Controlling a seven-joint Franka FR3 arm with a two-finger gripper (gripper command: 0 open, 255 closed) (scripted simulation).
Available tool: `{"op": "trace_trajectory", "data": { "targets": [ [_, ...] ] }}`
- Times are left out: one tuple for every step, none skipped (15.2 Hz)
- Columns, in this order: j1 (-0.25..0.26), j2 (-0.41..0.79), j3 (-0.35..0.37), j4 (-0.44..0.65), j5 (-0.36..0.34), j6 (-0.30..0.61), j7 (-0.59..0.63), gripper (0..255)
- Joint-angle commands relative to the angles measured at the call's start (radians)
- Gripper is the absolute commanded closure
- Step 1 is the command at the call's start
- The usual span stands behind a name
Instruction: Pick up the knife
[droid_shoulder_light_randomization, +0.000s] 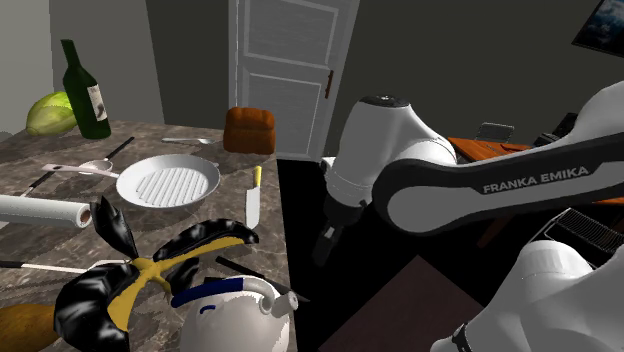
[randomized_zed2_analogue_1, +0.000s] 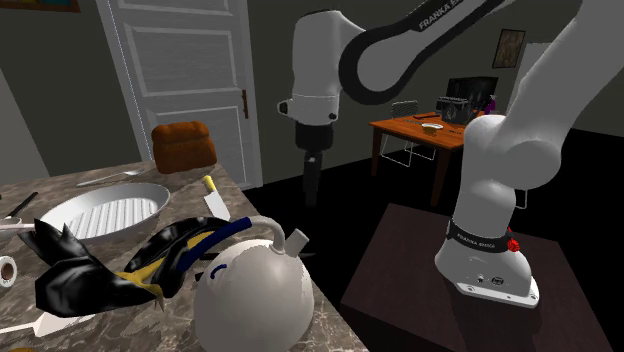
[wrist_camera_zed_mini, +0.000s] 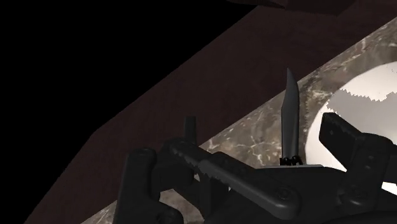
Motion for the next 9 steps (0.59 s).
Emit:
{"op": "trace_trajectory", "data": {
  "targets": [
    [0.015, 0.066, 0.028, 0.005, 0.0, 0.062, 0.007, 0],
    [0.022, 0.097, 0.043, 0.008, -0.001, 0.09, 0.013, 0],
    [0.029, 0.13, 0.058, 0.013, -0.004, 0.117, 0.019, 0],
    [0.035, 0.162, 0.073, 0.018, -0.009, 0.144, 0.027, 0],
    [0.04, 0.196, 0.088, 0.024, -0.016, 0.171, 0.035, 0],
    [0.045, 0.23, 0.103, 0.031, -0.025, 0.197, 0.045, 0],
    [0.046, 0.239, 0.105, 0.033, -0.028, 0.203, 0.048, 0],
    [0.045, 0.251, 0.107, 0.028, -0.032, 0.22, 0.051, 0],
    [0.044, 0.263, 0.109, 0.024, -0.037, 0.236, 0.055, 0]
  ]
}}
